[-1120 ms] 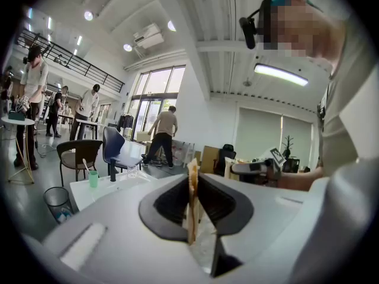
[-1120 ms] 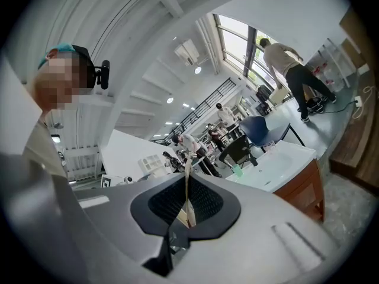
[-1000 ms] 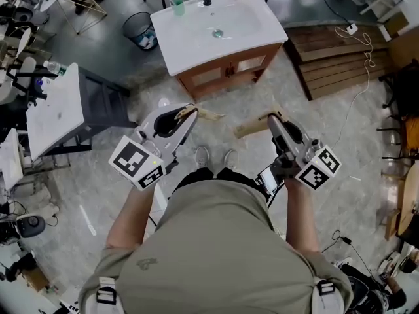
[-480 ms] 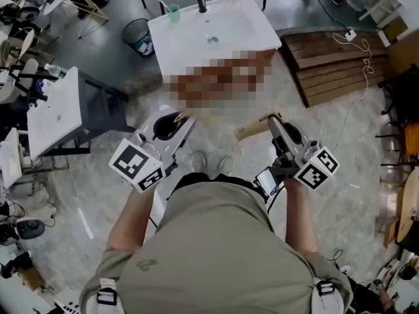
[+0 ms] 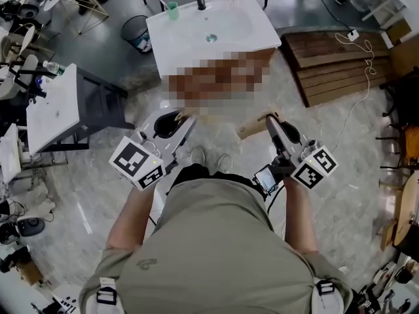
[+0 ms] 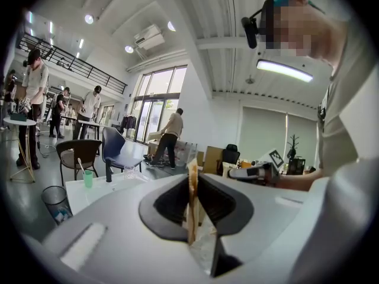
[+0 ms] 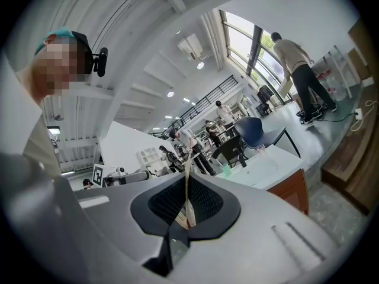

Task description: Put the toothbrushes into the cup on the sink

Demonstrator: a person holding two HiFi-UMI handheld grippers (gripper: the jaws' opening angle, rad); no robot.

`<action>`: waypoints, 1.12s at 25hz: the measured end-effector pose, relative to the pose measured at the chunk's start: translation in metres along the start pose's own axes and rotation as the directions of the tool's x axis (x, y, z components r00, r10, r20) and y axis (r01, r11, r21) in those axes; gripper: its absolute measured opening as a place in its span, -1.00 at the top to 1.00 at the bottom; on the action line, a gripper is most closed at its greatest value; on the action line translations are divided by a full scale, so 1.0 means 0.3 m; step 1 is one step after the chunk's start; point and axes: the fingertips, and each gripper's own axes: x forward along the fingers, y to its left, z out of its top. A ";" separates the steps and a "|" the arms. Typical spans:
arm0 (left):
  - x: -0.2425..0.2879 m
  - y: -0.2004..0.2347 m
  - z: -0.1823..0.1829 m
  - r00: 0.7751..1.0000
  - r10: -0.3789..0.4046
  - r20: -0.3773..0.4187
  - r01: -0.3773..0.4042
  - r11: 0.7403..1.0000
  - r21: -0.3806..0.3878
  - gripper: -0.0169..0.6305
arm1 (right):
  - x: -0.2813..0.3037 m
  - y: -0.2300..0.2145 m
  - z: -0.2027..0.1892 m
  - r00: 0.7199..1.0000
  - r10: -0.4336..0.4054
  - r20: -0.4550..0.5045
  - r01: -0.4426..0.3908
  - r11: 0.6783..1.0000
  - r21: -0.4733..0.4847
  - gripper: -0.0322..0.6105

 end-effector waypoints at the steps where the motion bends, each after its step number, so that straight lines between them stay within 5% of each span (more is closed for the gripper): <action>1: 0.005 0.003 -0.004 1.000 0.001 -0.001 -0.001 1.000 -0.005 0.80 | 0.003 -0.006 -0.003 1.000 0.000 -0.005 0.000 1.000 -0.001 0.85; 28: 0.169 0.257 -0.007 0.999 -0.038 -0.015 0.037 0.999 -0.038 0.80 | 0.210 -0.179 0.021 0.997 -0.055 -0.047 0.055 0.998 -0.005 0.85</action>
